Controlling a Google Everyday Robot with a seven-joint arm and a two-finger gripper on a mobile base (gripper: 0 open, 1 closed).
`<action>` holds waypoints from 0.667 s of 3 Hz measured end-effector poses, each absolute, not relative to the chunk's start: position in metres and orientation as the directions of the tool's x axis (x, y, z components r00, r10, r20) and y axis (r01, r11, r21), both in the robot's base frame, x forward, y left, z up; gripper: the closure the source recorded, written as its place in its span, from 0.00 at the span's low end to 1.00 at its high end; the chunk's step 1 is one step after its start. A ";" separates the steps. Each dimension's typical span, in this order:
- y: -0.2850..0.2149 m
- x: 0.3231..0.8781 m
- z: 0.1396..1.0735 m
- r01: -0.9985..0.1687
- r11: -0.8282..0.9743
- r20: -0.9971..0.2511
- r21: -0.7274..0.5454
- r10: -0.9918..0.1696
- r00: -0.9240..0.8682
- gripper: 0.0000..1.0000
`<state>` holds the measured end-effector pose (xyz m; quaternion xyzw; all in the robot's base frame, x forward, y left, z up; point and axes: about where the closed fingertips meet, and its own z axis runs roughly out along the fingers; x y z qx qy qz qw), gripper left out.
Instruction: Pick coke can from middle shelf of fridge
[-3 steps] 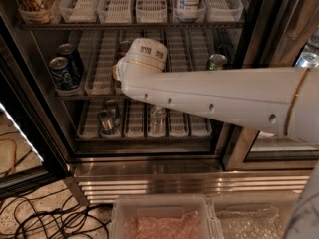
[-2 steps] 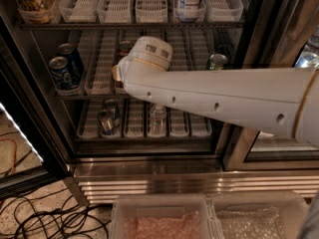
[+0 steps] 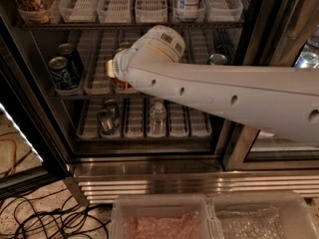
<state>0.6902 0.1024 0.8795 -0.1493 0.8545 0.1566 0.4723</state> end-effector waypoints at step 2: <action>0.109 0.661 0.882 -0.466 0.862 -0.802 0.198 -0.131 -0.583 1.00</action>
Offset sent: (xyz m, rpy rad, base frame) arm -0.0494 -0.0020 0.0022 0.0720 0.2187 0.1306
